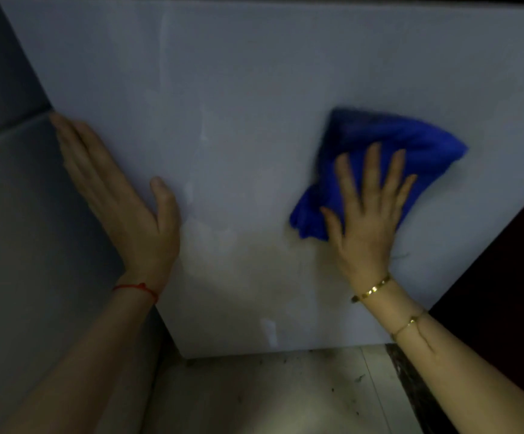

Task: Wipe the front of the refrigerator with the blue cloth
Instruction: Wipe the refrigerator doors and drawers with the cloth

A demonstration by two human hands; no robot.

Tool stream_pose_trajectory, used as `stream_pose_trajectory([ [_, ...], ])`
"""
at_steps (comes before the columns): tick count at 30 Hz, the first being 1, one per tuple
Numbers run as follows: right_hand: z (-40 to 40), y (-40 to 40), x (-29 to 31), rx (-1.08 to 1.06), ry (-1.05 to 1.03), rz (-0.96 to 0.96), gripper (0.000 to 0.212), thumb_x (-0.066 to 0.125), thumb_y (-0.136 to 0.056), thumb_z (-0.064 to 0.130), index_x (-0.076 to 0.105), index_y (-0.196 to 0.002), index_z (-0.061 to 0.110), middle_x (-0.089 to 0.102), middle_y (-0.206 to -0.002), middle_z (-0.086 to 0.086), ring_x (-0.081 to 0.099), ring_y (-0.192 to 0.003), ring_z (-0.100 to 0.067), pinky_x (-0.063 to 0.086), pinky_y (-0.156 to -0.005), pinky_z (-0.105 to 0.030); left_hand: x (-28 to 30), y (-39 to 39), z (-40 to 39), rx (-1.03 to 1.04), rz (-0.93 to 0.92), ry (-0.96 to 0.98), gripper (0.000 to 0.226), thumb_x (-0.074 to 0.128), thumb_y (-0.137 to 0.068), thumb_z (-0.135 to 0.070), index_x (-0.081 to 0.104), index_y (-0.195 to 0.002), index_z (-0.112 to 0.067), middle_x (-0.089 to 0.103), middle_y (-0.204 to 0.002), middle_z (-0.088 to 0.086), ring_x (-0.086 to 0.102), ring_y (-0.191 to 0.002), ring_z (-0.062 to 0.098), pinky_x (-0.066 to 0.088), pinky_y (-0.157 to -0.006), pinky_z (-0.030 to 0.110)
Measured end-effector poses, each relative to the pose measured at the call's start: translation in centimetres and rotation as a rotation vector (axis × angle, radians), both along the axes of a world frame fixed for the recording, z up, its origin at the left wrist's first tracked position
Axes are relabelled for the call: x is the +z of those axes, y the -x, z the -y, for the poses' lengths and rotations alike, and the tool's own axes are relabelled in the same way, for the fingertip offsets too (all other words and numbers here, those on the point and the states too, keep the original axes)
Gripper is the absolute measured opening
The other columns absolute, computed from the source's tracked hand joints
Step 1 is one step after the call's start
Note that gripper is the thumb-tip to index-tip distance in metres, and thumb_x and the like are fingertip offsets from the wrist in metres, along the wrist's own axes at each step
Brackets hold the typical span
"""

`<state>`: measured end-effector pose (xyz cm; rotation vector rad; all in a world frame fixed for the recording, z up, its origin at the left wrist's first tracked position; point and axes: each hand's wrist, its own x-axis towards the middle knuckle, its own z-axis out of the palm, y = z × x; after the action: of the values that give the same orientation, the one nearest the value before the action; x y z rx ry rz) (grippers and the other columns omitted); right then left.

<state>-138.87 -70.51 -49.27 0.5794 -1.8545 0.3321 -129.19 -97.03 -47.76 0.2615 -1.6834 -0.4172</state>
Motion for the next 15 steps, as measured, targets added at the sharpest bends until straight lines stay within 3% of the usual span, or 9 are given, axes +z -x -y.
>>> stream_pose_trajectory([
  [2, 0.5, -0.8, -2.9, 0.043, -0.272, -0.047, 0.054, 0.040, -0.099, 0.041, 0.026, -0.151, 0.031, 0.027, -0.153, -0.008, 0.009, -0.145, -0.033, -0.007, -0.122, -0.043, -0.1, 0.2, 0.1, 0.004, -0.019, 0.006, 0.076, 0.038, -0.101, -0.035, 0.013, -0.155, 0.013, 0.010, -0.163, 0.033, 0.001, -0.156, 0.017, 0.002, -0.131, 0.044],
  [4, 0.1, -1.6, -6.6, 0.094, -0.497, -0.075, 0.069, 0.062, -0.087, 0.028, 0.029, -0.147, 0.030, 0.033, -0.149, -0.001, 0.022, -0.141, -0.030, 0.010, -0.122, -0.041, -0.1, 0.2, 0.3, -0.001, -0.029, 0.018, 0.076, 0.039, -0.101, -0.034, 0.014, -0.155, 0.012, 0.010, -0.163, 0.033, 0.000, -0.156, 0.014, 0.002, -0.131, 0.041],
  [6, -1.2, -1.8, -8.8, 0.101, -0.588, -0.079, 0.085, 0.077, -0.075, 0.017, 0.032, -0.146, 0.029, 0.037, -0.146, 0.001, 0.038, -0.131, -0.026, 0.028, -0.110, -0.038, -0.1, 0.1, 0.5, -0.017, -0.022, 0.024, 0.076, 0.039, -0.101, -0.035, 0.013, -0.156, 0.012, 0.009, -0.164, 0.033, 0.001, -0.157, 0.017, 0.002, -0.131, 0.042],
  [7, -1.7, -1.7, -8.9, 0.101, -0.564, -0.067, 0.086, 0.078, -0.075, 0.016, 0.031, -0.146, 0.029, 0.038, -0.145, 0.001, 0.039, -0.129, -0.026, 0.030, -0.108, -0.038, -0.1, 0.0, 0.5, -0.025, -0.016, 0.030, 0.077, 0.039, -0.101, -0.035, 0.013, -0.155, 0.013, 0.009, -0.164, 0.033, 0.002, -0.157, 0.020, 0.002, -0.131, 0.043],
  [9, -1.8, -1.5, -7.5, 0.104, -0.437, -0.044, 0.077, 0.065, -0.084, 0.026, 0.026, -0.150, 0.033, 0.034, -0.149, 0.000, 0.031, -0.137, -0.028, 0.020, -0.116, -0.042, -0.1, -0.1, 0.4, -0.032, -0.012, 0.036, 0.077, 0.039, -0.101, -0.034, 0.013, -0.154, 0.015, 0.009, -0.163, 0.035, 0.003, -0.156, 0.023, 0.003, -0.131, 0.043],
  [12, 1.5, -1.2, -3.3, 0.107, -0.195, -0.008, 0.066, 0.047, -0.097, 0.048, 0.017, -0.154, 0.033, 0.007, -0.165, 0.003, 0.001, -0.153, -0.024, -0.004, -0.125, -0.043, 0.1, -0.1, 0.1, -0.017, -0.022, 0.023, 0.077, 0.039, -0.101, -0.034, 0.013, -0.153, 0.016, 0.011, -0.162, 0.036, 0.005, -0.155, 0.023, 0.004, -0.131, 0.046],
  [13, 3.0, -1.3, -2.2, 0.103, -0.144, -0.008, 0.068, 0.045, -0.097, 0.054, 0.016, -0.154, 0.033, 0.002, -0.165, 0.004, -0.005, -0.153, -0.022, -0.005, -0.124, -0.045, 0.1, -0.1, 0.1, -0.016, -0.028, 0.020, 0.077, 0.039, -0.101, -0.034, 0.014, -0.153, 0.016, 0.011, -0.162, 0.036, 0.005, -0.155, 0.022, 0.004, -0.130, 0.046],
  [15, 5.5, -1.9, -1.4, 0.117, -0.159, -0.038, 0.072, 0.046, -0.093, 0.063, 0.021, -0.153, 0.031, 0.010, -0.164, 0.001, -0.007, -0.153, -0.022, -0.004, -0.123, -0.047, 0.2, 0.0, 0.1, -0.018, -0.035, 0.023, 0.076, 0.041, -0.100, -0.031, 0.014, -0.152, 0.017, 0.012, -0.161, 0.037, 0.005, -0.154, 0.020, 0.004, -0.130, 0.045],
])
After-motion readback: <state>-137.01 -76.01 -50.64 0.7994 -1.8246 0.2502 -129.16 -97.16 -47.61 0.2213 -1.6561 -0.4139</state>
